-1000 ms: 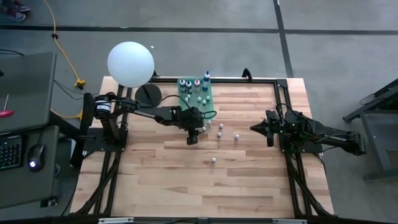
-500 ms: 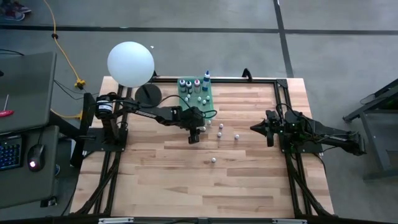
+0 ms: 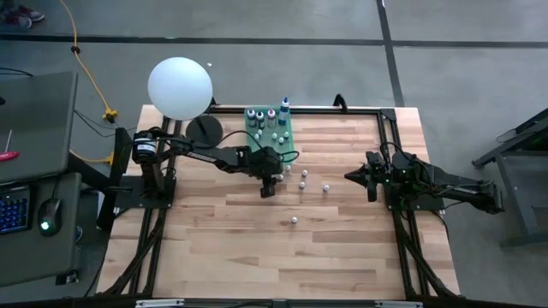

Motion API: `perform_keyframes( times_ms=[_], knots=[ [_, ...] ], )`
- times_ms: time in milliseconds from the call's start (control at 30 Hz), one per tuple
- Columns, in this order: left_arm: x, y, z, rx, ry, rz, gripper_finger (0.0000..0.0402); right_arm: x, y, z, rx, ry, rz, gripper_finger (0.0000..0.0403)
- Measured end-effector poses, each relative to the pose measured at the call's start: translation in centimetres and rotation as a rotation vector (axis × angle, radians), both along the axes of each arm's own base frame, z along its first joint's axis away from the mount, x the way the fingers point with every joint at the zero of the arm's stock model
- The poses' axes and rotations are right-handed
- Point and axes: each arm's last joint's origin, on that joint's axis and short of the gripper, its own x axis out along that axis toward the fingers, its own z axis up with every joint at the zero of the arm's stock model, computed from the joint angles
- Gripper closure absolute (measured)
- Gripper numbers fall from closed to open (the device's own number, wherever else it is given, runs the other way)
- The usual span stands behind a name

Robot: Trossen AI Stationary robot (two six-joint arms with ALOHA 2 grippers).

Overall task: Pick & Place food coloring
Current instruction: Put the small purple food coloring bottle into the blue bin

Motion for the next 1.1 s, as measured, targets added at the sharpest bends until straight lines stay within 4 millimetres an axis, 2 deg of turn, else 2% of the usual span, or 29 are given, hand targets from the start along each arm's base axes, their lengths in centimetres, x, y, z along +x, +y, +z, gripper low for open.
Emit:
perform_keyframes(
  times_ms=[1100],
  knots=[
    [0.13,0.07,0.18,-0.007,-0.021,0.031,0.0259,0.0,0.0,0.0,0.0,0.0,0.0,0.0402]
  ],
)
